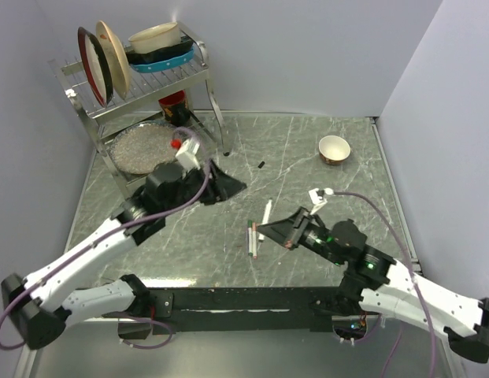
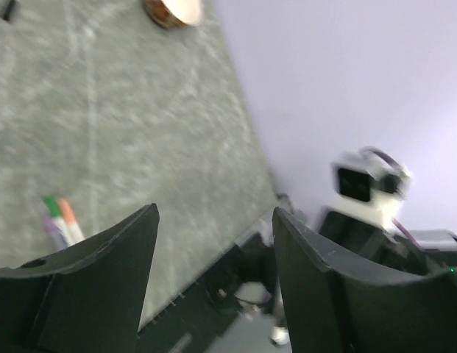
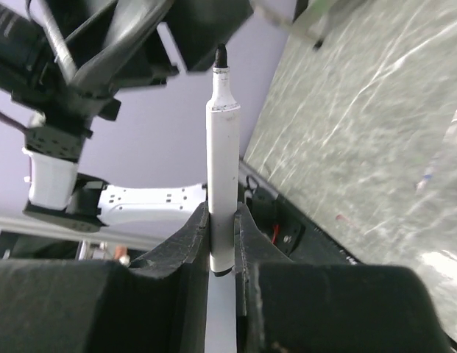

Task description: Insert the pens into the pen caps

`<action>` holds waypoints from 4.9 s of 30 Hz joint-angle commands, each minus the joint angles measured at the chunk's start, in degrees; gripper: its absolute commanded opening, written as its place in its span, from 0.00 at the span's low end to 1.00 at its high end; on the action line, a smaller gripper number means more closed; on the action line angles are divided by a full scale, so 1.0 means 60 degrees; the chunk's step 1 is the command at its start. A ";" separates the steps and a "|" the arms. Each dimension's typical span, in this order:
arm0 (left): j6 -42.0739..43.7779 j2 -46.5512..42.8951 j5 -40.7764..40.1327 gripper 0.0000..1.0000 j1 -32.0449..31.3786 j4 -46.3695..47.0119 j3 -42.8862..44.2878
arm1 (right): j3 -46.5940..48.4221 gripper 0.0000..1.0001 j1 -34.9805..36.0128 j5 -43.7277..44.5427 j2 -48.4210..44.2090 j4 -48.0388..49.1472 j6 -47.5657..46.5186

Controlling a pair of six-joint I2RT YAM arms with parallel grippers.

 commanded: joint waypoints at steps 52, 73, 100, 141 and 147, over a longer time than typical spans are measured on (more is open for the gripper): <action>0.5598 1.4347 -0.2695 0.39 0.0784 -0.2259 1.0872 | 0.1707 0.00 -0.0017 0.3694 -0.1466 -0.3586 -0.2452; 0.3172 1.0107 -0.4845 0.01 0.0681 -0.3649 0.5926 | 0.1824 0.00 -0.0031 0.3372 -0.1803 -0.3718 -0.1765; 0.1892 0.7154 -0.3940 0.37 0.0476 -0.4808 0.0985 | 0.1796 0.00 -0.0017 0.1863 -0.1143 -0.3982 -0.0475; 0.0693 0.3189 0.0263 0.01 0.1004 -0.0985 -0.0963 | 0.0302 0.00 0.0012 -0.0771 -0.0061 -0.1173 -0.1016; -0.0258 0.1899 0.1274 0.01 0.0989 0.0098 -0.1241 | -0.0020 0.00 0.0129 -0.1637 0.1008 -0.0044 -0.1090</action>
